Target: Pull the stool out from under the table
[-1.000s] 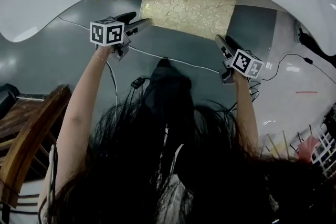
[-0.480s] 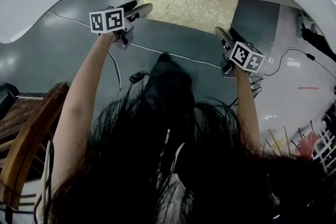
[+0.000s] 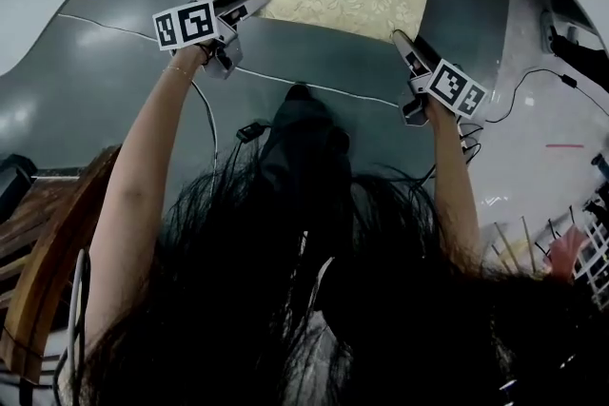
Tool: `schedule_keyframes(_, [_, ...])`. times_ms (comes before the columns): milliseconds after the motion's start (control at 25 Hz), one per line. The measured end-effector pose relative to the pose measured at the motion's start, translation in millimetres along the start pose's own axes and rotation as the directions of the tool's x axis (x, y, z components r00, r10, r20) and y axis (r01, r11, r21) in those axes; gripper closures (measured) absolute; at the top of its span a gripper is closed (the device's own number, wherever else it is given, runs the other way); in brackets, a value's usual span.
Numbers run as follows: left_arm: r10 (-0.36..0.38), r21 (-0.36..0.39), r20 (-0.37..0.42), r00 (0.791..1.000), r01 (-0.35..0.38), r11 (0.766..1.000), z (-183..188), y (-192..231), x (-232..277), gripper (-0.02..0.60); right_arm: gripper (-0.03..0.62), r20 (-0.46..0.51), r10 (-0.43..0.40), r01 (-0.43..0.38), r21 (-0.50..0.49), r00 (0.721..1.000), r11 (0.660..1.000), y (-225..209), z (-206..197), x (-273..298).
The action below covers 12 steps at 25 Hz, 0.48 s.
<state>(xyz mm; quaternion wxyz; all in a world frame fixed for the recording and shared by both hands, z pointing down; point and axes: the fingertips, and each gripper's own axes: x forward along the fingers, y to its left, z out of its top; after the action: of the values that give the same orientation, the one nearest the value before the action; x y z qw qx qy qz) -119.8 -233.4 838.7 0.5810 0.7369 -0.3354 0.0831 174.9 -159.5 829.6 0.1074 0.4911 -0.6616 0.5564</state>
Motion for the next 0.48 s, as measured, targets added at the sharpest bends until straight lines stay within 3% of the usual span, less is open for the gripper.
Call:
schedule_keyframes(240, [0.064, -0.031, 0.054, 0.996, -0.063, 0.998, -2, 2, -7, 0.245, 0.301, -0.004, -0.014, 0.014, 0.004, 1.0, 1.0, 1, -1, -2])
schedule_keyframes(480, [0.109, -0.007, 0.065, 0.992, -0.109, 0.994, 0, 2, -11, 0.247, 0.301, 0.006, -0.02, 0.02, 0.035, 1.0, 0.999, 4, -9, -5])
